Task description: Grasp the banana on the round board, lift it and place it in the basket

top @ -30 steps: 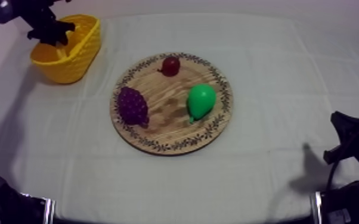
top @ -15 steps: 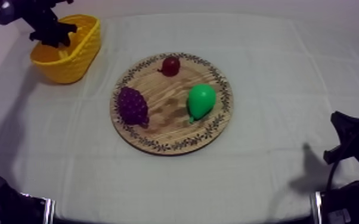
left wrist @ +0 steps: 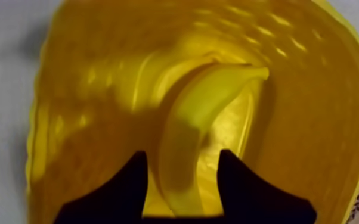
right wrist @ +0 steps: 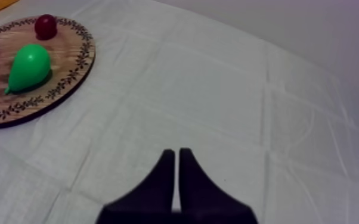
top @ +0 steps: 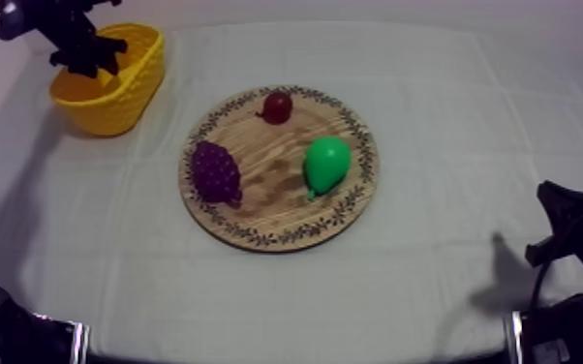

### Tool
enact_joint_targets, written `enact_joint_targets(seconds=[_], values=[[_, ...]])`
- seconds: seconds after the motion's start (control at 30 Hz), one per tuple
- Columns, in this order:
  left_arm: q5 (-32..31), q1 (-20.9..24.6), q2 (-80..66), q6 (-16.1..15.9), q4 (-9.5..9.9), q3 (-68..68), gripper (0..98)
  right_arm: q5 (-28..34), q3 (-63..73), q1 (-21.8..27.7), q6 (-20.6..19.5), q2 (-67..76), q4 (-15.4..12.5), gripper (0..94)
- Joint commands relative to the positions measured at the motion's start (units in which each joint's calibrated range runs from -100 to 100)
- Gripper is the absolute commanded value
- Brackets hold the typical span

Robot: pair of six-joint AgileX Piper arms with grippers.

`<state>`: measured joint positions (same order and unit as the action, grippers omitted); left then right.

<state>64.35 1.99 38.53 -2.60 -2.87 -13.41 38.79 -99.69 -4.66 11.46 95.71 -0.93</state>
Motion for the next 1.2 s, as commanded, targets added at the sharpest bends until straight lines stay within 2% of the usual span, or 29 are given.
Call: enact_joint_targets(seconds=[0.0,0.17,0.53,0.67,0.87,1.17], values=[[0.1,0.0,-0.5,0.1,0.12,0.1,42.3,0.0,0.0,0.0,0.0,0.0,0.0,0.3],[0.3,-0.2,-2.5,0.9,0.59,0.5,26.2,0.0,0.0,0.0,0.0,0.0,0.0,0.3],[-1.1,-0.2,-5.2,1.3,0.60,3.2,3.9,0.0,0.0,0.0,0.0,0.0,0.0,0.3],[-2.9,-0.2,-6.9,0.8,0.06,4.9,1.1,0.0,0.0,0.0,0.0,0.0,0.0,0.3],[-6.7,-0.6,-13.8,0.5,-0.04,9.2,2.1,0.0,0.0,0.0,0.0,0.0,0.0,0.3],[-16.1,-2.3,-39.1,2.2,1.68,20.7,2.0,0.0,0.0,0.0,0.0,0.0,0.0,0.3]])
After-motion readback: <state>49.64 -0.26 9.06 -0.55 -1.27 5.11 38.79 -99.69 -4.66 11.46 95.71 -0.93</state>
